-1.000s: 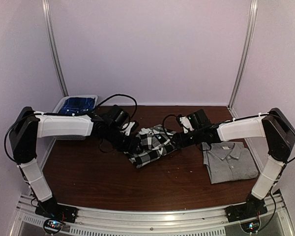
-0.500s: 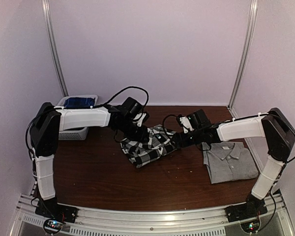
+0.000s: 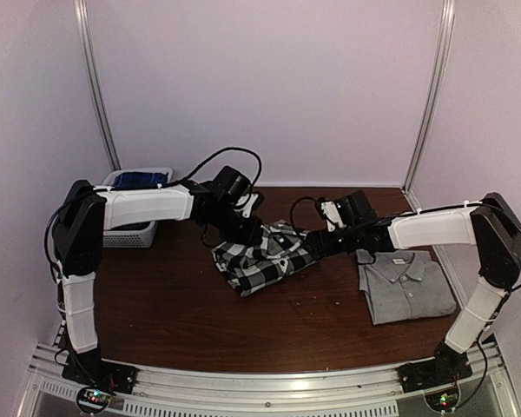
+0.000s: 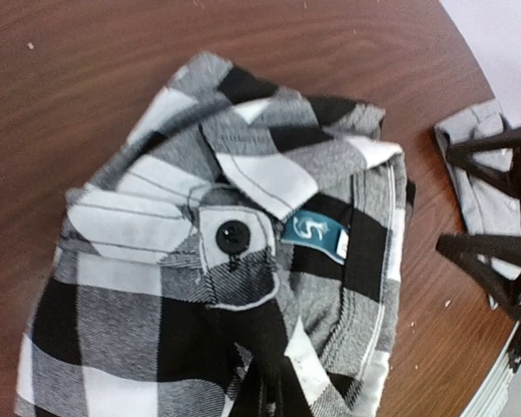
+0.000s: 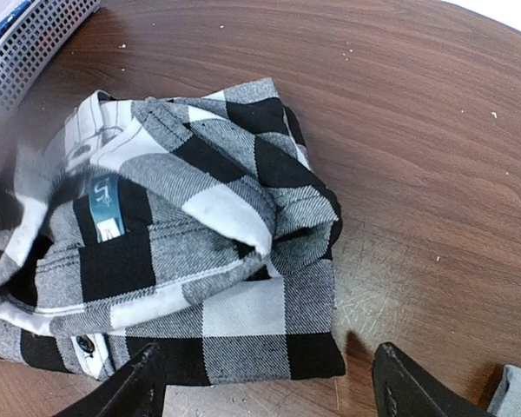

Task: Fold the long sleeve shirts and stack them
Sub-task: Flatten out the square-folded shirt at the center of the board.

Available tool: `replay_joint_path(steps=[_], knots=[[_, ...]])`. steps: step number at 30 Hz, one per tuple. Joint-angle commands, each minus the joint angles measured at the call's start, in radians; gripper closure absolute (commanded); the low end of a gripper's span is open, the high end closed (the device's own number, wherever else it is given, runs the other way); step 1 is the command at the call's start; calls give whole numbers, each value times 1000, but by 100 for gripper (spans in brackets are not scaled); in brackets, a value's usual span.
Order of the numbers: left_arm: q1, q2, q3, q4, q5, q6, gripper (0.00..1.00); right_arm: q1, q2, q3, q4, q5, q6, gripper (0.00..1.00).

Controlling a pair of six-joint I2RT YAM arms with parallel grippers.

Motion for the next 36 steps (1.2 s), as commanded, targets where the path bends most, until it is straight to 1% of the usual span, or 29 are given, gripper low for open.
replay_joint_path(steps=[1, 4, 6, 7, 8, 9, 10, 11, 13, 15, 16, 18, 21, 24, 30, 33, 36], knots=[[116, -33, 85, 111, -12, -59, 100, -5, -51, -23, 31, 31, 22, 17], [241, 7, 133, 178, 14, -125, 100, -4, -44, -18, 36, 19, 31, 17], [295, 92, 237, 153, 46, -139, 100, -4, -32, -7, 33, 10, 34, 17], [309, 143, 309, 110, 52, -136, 97, -5, -27, -1, 32, 7, 36, 17], [317, 188, 376, 75, 61, -125, 91, -3, -21, 7, 30, 5, 36, 17], [319, 228, 442, 37, 61, -113, 77, -4, -17, 14, 31, 3, 36, 17], [319, 257, 491, 5, 57, -104, 71, -2, -12, 21, 27, 4, 35, 17], [319, 274, 524, -11, 56, -99, 67, -1, -5, 29, 25, 3, 33, 17], [319, 278, 541, -16, 52, -94, 59, -1, 13, 49, 18, 2, 25, 17], [319, 265, 534, -19, 44, -89, 45, 1, 35, 76, 9, -1, 19, 17], [319, 255, 525, -23, 34, -86, 43, 1, 48, 91, 7, -6, 16, 17], [319, 227, 492, -26, 29, -75, 41, 10, 77, 125, -1, -21, 9, 17], [315, 162, 402, -26, 16, -71, 41, 31, 126, 187, -17, -26, -1, 17], [297, 73, 251, -10, -3, -78, 42, 59, 184, 258, -37, -25, -8, 17], [258, -86, -78, 94, -10, -142, 42, 108, 315, 399, -71, -29, -8, 18], [246, -137, -199, 124, -40, -165, 43, 118, 373, 452, -82, -7, -4, 20], [244, -154, -274, 126, -90, -175, 44, 118, 426, 514, -113, 54, 3, 22]])
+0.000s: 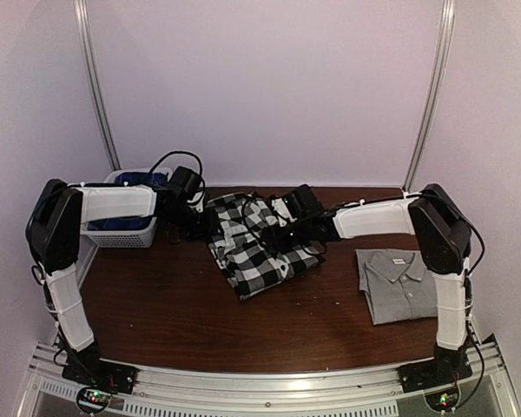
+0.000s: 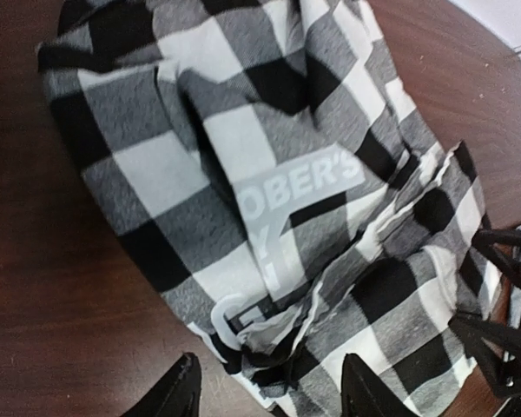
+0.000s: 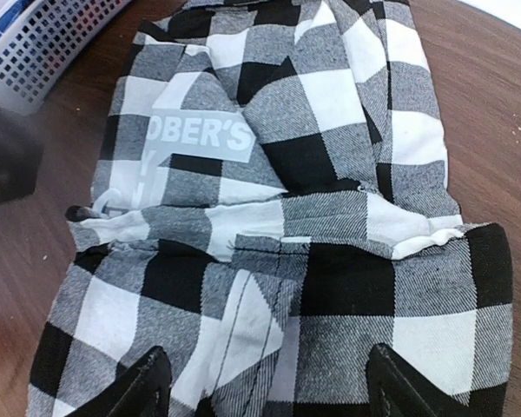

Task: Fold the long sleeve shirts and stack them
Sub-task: Flatten out the square-folded shirt at the center of the board.

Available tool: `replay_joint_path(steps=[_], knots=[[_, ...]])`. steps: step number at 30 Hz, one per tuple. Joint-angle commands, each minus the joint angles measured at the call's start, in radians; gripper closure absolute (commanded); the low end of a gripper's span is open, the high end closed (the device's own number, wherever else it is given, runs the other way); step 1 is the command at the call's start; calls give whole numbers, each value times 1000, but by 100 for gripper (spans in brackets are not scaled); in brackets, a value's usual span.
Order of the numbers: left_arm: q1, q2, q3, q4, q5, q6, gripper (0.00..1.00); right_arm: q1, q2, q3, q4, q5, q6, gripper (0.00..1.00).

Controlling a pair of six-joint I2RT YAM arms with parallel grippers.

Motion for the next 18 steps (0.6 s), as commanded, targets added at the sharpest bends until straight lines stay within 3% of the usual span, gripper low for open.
replay_joint_path(steps=[1, 5, 8, 15, 18], knots=[[-6, -36, -94, 66, -84, -34, 44, 0, 73, 97, -68, 107, 4, 22], [-6, -3, -94, 71, -130, -24, 44, 1, 106, 136, -78, 149, 9, 23], [-6, 62, -44, 71, -147, -11, 44, 1, 122, 136, -82, 128, 19, 29], [-2, 214, 116, 55, -169, 27, 47, 6, 87, 22, -33, 72, 56, 50], [0, 265, 175, 42, -169, 36, 52, 7, 69, -20, -15, 41, 74, 64]])
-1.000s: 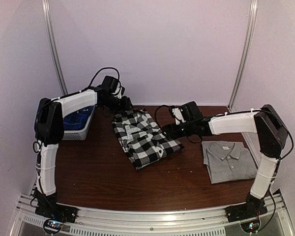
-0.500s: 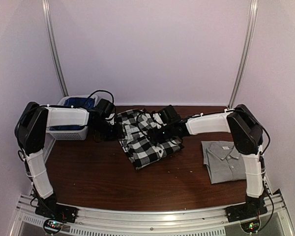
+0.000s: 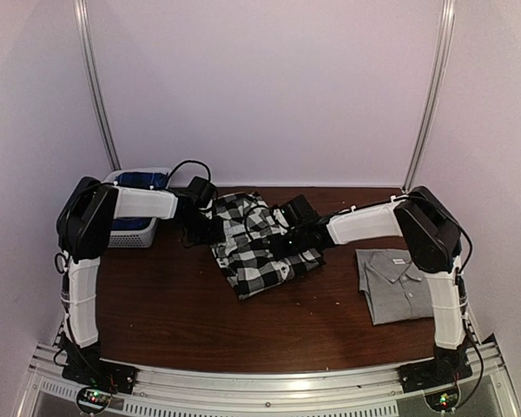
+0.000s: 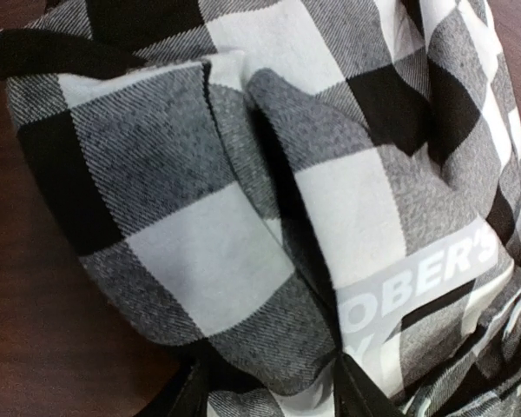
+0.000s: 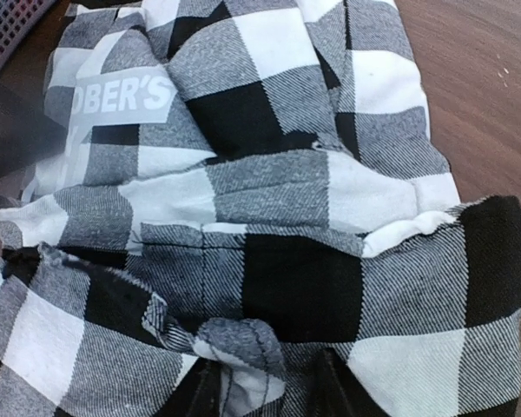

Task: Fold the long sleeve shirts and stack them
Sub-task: Flatten out the square-folded shirt at the center of the board.

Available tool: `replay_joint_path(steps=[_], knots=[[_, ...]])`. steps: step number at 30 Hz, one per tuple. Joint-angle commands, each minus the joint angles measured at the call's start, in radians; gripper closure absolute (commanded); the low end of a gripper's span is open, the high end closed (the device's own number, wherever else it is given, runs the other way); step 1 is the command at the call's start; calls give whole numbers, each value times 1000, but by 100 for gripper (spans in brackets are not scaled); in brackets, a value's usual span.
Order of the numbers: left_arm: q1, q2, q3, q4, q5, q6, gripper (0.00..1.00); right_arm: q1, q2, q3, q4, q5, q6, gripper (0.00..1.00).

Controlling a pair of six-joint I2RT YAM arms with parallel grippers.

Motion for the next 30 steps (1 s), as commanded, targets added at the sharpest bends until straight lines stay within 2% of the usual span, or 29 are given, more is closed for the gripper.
replay_joint_path(steps=[1, 4, 7, 14, 18, 23, 26, 30], knots=[[8, 62, 98, 13, -24, 34, 54, 4, -43, -69, 20, -45, 38, 71], [10, 102, 155, 13, -22, 47, 65, 6, -98, -111, 39, -32, 55, 91], [10, 150, 231, 7, -3, 69, 77, 8, -183, -170, 63, -3, 77, 100], [18, 310, 513, -64, 39, 113, 93, 64, -412, -382, 160, -8, 116, 100], [26, 367, 618, -82, 66, 111, 95, 146, -522, -507, 207, -37, 83, 100], [39, 392, 663, -82, 92, 113, 96, 261, -621, -657, 217, -67, 32, 100], [45, 397, 668, -82, 98, 119, 96, 288, -668, -732, 217, -123, 23, 95], [48, 404, 668, -83, 111, 127, 95, 297, -743, -775, 190, -161, 20, 70]])
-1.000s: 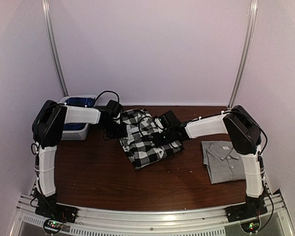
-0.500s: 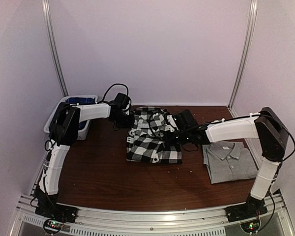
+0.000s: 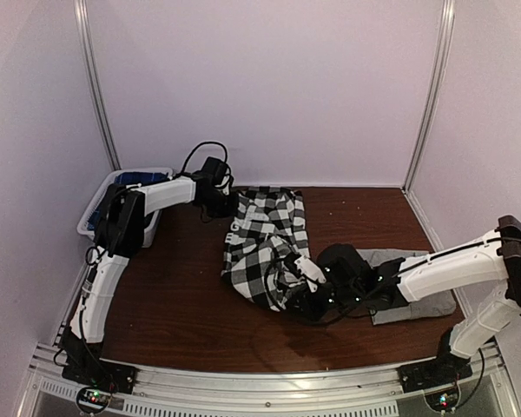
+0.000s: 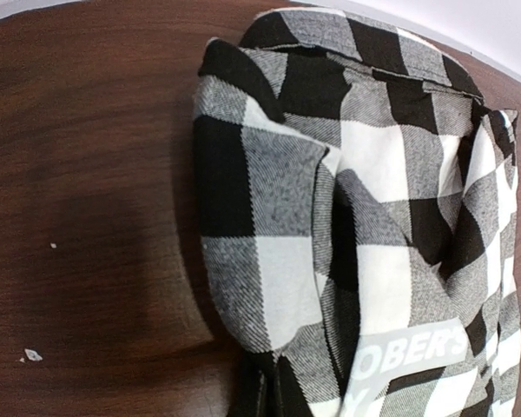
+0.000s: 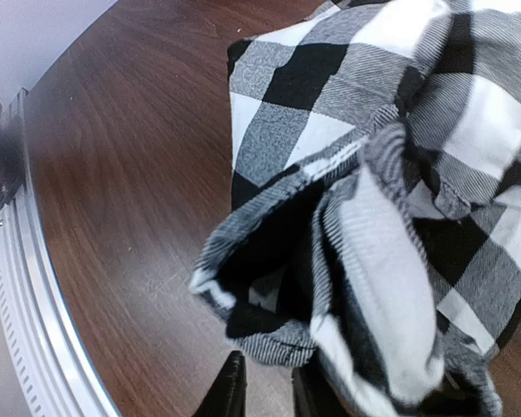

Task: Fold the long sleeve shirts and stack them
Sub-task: Flatten out the square-folded shirt at the center of the board.

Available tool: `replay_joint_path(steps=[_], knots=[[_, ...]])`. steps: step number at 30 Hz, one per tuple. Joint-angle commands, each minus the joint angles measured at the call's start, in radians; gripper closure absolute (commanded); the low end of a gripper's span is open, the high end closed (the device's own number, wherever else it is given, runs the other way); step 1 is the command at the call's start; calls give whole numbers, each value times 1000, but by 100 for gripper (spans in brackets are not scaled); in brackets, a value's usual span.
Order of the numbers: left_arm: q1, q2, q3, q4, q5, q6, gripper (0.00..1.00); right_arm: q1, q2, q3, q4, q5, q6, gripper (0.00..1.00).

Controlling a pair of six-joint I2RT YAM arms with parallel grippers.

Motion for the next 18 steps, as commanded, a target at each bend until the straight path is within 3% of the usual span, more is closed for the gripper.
replay_joint_path(steps=[1, 4, 7, 13, 18], knots=[[15, 21, 33, 12, 19, 26, 95, 6, -99, -23, -20, -48, -17, 63], [16, 23, 36, 8, 35, 36, 88, 5, -133, 0, -90, -9, -25, 45], [16, 12, 46, -14, 53, 52, 72, -5, -150, 36, -157, 85, -6, 31], [11, -130, -26, -16, 45, 80, 44, -65, -158, 113, -240, 219, 50, 23], [-25, -247, -119, -17, 49, 102, 32, -126, -157, 133, -196, 226, 86, 20]])
